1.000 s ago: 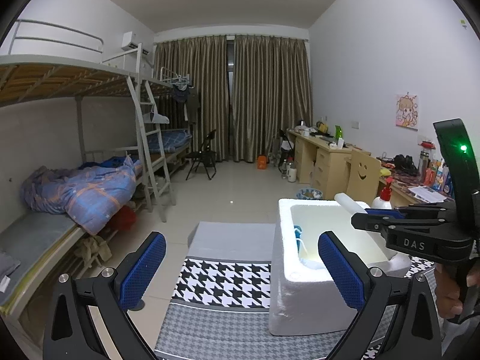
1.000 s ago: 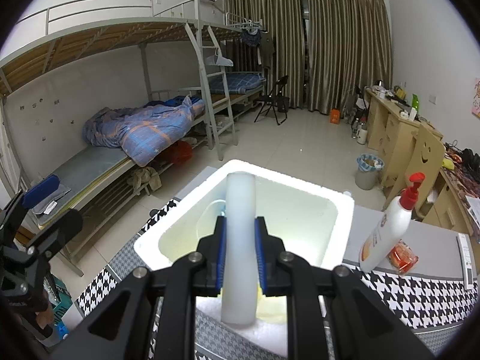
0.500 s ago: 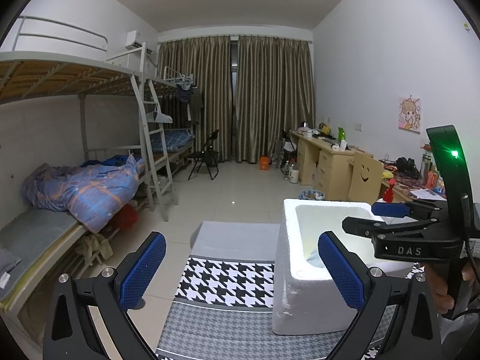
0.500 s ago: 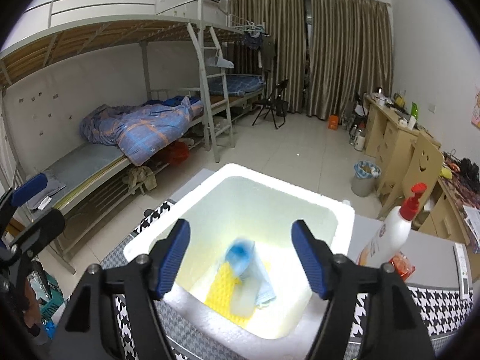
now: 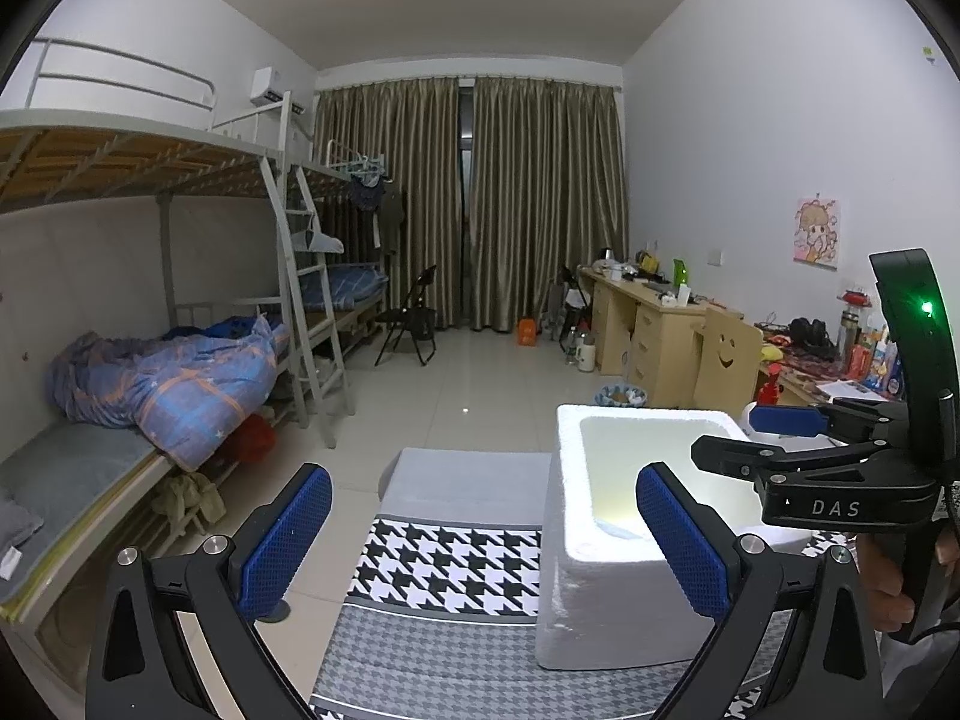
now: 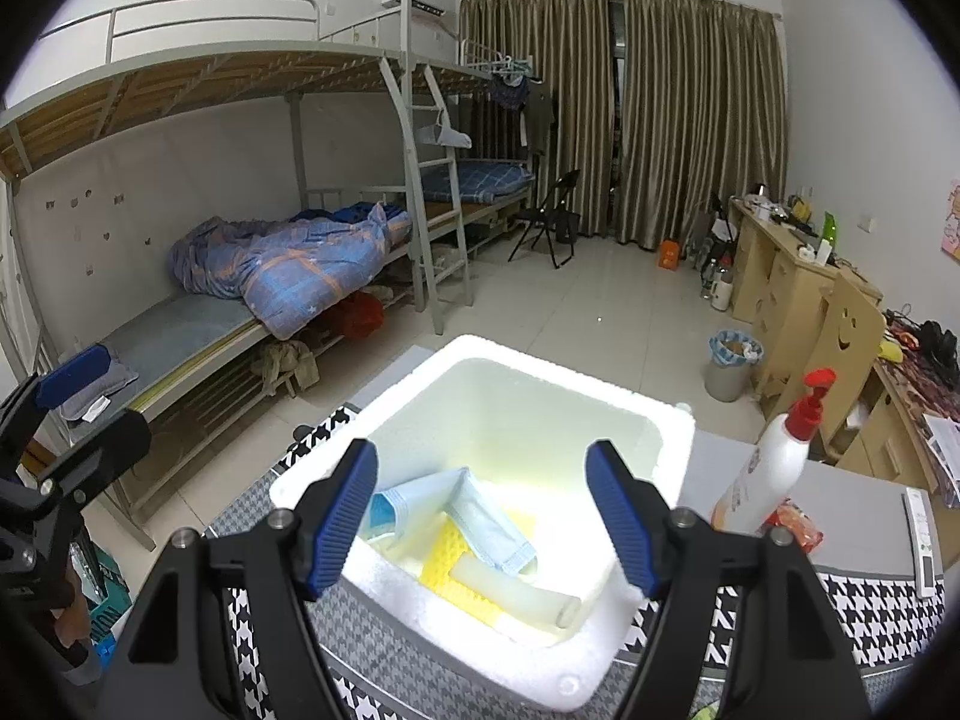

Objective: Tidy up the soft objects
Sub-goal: 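Withdraw both grippers from the box toward the green tissue packet on the table, then move the left gripper toward the green tissue packet while the right gripper approaches the grey sock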

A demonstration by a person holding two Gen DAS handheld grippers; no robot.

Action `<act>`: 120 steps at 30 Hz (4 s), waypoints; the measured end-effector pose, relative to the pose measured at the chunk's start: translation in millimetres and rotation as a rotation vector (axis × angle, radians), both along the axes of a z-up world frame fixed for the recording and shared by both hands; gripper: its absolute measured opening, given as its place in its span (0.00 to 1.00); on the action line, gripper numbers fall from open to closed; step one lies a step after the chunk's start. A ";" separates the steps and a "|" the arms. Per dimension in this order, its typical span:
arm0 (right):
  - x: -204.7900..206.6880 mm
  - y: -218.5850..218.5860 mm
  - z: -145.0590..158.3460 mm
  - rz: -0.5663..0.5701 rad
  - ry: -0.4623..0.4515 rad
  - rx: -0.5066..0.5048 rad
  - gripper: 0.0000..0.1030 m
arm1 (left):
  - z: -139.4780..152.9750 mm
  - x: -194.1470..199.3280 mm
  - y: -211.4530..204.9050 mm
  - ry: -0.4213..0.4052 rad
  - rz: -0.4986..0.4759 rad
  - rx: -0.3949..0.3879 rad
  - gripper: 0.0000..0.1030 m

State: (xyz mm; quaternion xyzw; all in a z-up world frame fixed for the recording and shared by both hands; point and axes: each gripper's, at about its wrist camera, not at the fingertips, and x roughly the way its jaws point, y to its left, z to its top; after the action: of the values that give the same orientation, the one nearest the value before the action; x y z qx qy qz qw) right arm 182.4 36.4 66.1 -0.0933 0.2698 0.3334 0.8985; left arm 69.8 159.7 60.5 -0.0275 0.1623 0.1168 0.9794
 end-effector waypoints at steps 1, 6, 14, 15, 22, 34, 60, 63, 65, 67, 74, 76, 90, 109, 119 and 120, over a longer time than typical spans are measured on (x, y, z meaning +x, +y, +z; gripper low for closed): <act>-0.8 -2.0 0.7 0.000 0.002 0.004 0.74 | 0.6 -0.2 -3.2 -0.001 -0.003 0.003 0.99; -7.7 -9.9 2.7 0.006 -0.002 0.016 0.74 | 5.2 -2.5 -12.6 -0.010 -0.015 0.012 0.99; -21.8 -21.0 6.7 0.002 -0.040 0.022 0.85 | 11.0 -5.5 -25.4 -0.017 -0.018 0.023 0.99; -24.3 -21.8 7.7 0.003 -0.047 0.022 0.85 | 11.9 -6.6 -27.3 -0.020 -0.018 0.025 0.99; -28.8 -34.5 11.4 -0.005 -0.058 0.044 0.86 | 17.7 -10.8 -39.2 -0.028 -0.021 0.039 0.99; -41.0 -57.9 11.7 -0.032 -0.073 0.070 0.86 | 23.0 -16.2 -56.2 -0.038 -0.053 0.054 0.99; -64.6 -115.7 13.9 -0.145 -0.105 0.115 0.86 | 28.8 -19.3 -103.4 -0.067 -0.175 0.056 0.99; -67.5 -122.8 14.5 -0.160 -0.106 0.119 0.86 | 28.4 -18.7 -109.6 -0.066 -0.190 0.057 0.99; -67.9 -129.2 14.9 -0.172 -0.108 0.122 0.86 | 27.9 -18.0 -113.3 -0.066 -0.199 0.058 0.99; -69.4 -133.0 14.6 -0.183 -0.111 0.121 0.86 | 27.5 -17.7 -117.5 -0.067 -0.207 0.059 0.99; -76.4 -148.5 14.7 -0.248 -0.139 0.113 0.86 | 24.2 -17.1 -128.2 -0.068 -0.227 0.049 0.99; -77.3 -152.6 14.2 -0.260 -0.144 0.111 0.86 | 24.9 -15.7 -130.1 -0.066 -0.234 0.048 0.99; -86.7 -178.8 7.8 -0.356 -0.173 0.097 0.86 | 19.2 -11.0 -148.5 -0.082 -0.273 0.036 0.99; -91.1 -213.9 -17.2 -0.419 -0.143 0.107 0.86 | -4.5 -8.3 -182.2 -0.077 -0.349 0.025 0.99; -93.3 -227.4 -33.3 -0.435 -0.135 0.109 0.86 | -23.2 2.2 -196.2 -0.028 -0.388 0.025 0.99; -93.2 -228.4 -34.4 -0.435 -0.131 0.110 0.86 | -24.9 3.6 -196.1 -0.024 -0.390 0.020 0.99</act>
State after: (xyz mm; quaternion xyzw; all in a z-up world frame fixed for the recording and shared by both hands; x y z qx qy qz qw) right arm 89.2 -192.0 31.7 -0.0054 0.2060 0.1391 0.9686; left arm 73.4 -36.3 35.6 0.0126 0.1519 -0.0741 0.9855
